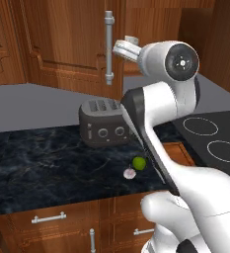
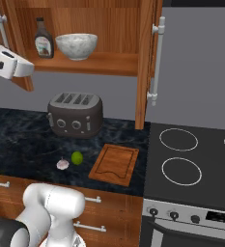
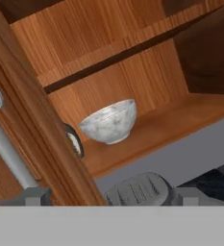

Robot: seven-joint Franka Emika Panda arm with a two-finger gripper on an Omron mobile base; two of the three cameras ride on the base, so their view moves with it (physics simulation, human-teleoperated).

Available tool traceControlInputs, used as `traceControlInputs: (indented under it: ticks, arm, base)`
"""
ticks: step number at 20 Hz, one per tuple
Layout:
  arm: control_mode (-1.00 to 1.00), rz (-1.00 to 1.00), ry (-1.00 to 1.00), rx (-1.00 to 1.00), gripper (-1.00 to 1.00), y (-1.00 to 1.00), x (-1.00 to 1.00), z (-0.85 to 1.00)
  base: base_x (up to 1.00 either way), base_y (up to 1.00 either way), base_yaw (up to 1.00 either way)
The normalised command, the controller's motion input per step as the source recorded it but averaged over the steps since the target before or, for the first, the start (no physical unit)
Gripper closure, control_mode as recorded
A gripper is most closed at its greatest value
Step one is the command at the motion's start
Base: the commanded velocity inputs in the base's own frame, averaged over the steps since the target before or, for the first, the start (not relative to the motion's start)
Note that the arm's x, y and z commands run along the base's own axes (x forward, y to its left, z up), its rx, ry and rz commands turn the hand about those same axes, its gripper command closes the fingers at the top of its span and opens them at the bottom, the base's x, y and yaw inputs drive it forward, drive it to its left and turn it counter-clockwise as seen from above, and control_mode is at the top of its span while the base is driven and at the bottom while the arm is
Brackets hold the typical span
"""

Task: Open the cabinet. Place the bowl and condiment on the counter. Then place the lime and garlic on the cutting board.

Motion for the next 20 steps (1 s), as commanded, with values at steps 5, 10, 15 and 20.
traceControlInputs:
  ticks: [5, 10, 15, 20]
  arm:
    - [-1.0, 0.12, 0.0, 0.17, -1.0, -0.42, 0.01, 0.0]
    - [-1.0, 0.13, 0.0, 0.18, -1.0, -0.41, 0.07, 0.0]
    - [-1.0, 0.07, 0.0, 0.14, -1.0, -0.16, 0.27, 0.0]
    - [-1.0, 0.01, 0.02, 0.07, -1.0, 0.02, 0.46, -0.01]
  base:
    - [0.0, 0.0, 0.0]
    - [0.0, 0.0, 0.0]
    - [0.0, 0.0, 0.0]
    - [0.0, 0.0, 0.0]
